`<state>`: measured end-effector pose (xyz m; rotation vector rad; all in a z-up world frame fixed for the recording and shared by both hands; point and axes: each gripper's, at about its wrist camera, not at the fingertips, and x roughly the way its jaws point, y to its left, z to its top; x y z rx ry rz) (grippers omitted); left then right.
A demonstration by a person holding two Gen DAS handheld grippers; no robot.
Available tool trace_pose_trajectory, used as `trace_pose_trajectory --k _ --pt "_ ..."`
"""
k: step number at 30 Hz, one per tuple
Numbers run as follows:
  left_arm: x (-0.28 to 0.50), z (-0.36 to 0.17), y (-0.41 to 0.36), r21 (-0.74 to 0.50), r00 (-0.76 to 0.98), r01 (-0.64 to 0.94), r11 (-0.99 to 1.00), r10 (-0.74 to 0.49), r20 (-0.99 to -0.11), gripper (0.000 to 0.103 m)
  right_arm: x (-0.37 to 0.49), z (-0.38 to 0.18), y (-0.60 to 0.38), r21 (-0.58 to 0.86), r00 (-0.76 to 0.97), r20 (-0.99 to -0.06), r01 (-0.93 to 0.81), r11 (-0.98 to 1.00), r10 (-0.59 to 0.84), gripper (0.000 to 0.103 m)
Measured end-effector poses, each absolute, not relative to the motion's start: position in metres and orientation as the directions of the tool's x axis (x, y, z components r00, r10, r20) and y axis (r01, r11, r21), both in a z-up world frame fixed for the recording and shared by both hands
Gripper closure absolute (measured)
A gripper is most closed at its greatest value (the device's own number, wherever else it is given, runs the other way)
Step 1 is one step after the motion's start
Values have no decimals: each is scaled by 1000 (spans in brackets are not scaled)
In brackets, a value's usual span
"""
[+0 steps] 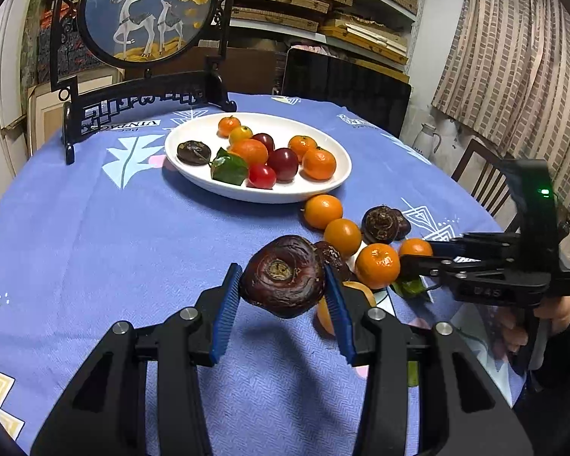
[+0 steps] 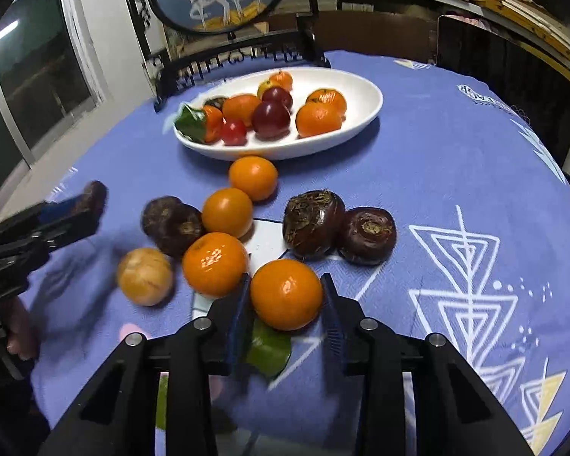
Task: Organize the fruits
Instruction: 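Grasp a dark brown fruit with the left gripper while the right gripper grasps a tangerine, then lower the dark brown fruit and tangerine onto the white plate, opening both grippers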
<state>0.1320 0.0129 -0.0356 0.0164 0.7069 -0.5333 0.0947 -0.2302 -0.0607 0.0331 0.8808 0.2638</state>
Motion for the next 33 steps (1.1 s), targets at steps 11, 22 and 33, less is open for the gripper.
trace_pose_trajectory --k 11,22,33 --pt "140 -3 15 -184 648 482 856 -490 -582 60 84 -3 -276 241 673 -667 -211 947 320 66" --pt "265 10 -21 -147 638 433 889 -417 -647 60 220 27 -260 311 661 -650 -218 925 374 66" --pt "307 -4 -26 -147 639 371 917 -368 -675 45 285 6 -234 332 643 -666 -198 922 378 55"
